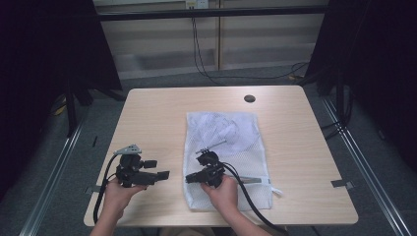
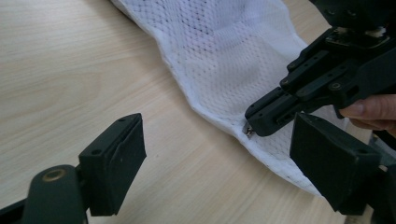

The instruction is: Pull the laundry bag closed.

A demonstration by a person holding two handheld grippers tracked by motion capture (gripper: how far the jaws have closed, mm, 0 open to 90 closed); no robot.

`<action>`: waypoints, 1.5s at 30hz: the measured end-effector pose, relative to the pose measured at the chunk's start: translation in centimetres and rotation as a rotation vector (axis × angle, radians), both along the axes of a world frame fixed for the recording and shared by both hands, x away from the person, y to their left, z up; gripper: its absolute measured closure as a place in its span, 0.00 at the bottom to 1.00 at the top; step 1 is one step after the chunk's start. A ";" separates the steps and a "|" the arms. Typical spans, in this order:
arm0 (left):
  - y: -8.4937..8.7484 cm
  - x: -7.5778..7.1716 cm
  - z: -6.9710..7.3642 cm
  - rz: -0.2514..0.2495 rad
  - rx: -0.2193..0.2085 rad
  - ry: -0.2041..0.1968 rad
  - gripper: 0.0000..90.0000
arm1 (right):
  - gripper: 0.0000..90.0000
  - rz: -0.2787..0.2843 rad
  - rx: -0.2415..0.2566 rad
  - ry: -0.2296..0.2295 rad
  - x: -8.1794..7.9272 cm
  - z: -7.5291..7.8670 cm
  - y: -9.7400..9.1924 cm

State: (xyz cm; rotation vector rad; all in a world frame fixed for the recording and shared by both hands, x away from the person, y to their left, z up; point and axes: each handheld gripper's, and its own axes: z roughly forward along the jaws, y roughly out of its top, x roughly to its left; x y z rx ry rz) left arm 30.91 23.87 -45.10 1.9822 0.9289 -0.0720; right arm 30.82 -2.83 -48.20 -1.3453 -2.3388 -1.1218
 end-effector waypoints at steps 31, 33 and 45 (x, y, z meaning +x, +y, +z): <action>-3.5 0.1 -2.2 -0.111 -0.046 0.142 0.28 | 0.96 -0.022 0.057 -0.049 -0.1 1.6 -1.5; -3.5 0.1 -2.2 -0.110 -0.056 0.144 0.29 | 0.96 -0.022 0.065 -0.051 -0.1 1.7 -1.6; -4.7 0.1 -2.6 -0.124 -0.058 0.175 0.32 | 0.96 -0.026 0.081 -0.068 -0.2 2.4 -1.8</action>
